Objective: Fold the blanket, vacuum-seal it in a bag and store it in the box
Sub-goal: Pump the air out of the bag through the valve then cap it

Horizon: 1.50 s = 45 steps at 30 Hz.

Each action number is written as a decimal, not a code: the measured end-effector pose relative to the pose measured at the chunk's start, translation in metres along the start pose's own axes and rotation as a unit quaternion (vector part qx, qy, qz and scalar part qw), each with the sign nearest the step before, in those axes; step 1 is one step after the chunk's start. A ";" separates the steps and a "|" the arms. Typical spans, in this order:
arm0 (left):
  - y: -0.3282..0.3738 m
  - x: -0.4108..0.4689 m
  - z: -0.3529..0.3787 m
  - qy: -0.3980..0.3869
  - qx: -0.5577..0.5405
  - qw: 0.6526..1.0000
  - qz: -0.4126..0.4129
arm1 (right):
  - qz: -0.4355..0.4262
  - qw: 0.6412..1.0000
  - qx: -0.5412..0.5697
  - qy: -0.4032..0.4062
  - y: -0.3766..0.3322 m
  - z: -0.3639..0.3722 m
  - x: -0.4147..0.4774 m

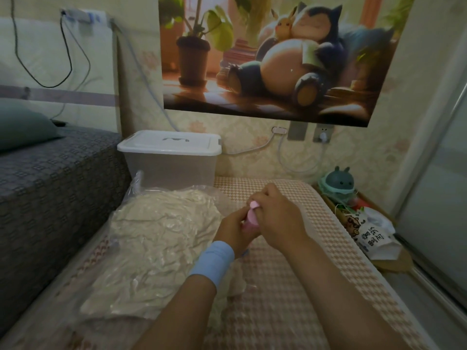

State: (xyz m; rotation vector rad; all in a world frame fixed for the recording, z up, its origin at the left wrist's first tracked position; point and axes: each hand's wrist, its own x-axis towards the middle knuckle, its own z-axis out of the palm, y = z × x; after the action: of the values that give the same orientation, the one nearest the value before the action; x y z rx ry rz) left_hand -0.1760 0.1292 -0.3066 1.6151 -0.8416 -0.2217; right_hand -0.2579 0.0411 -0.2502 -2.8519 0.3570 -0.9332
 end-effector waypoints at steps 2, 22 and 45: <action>-0.002 0.001 -0.001 0.004 0.004 1.000 0.007 | -0.015 0.998 0.008 0.056 -0.009 -0.025 0.007; -0.002 -0.004 -0.001 -0.002 -0.021 0.999 -0.031 | -0.005 1.000 0.021 -0.005 -0.006 -0.001 -0.001; -0.002 -0.004 -0.001 0.015 -0.019 1.000 0.003 | -0.015 0.998 -0.026 0.063 -0.023 -0.037 0.007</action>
State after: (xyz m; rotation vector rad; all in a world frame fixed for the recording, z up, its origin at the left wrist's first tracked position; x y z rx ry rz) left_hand -0.1775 0.1327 -0.3089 1.5765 -0.8154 -0.2073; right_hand -0.2705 0.0598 -0.2120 -2.8608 0.3575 -1.1286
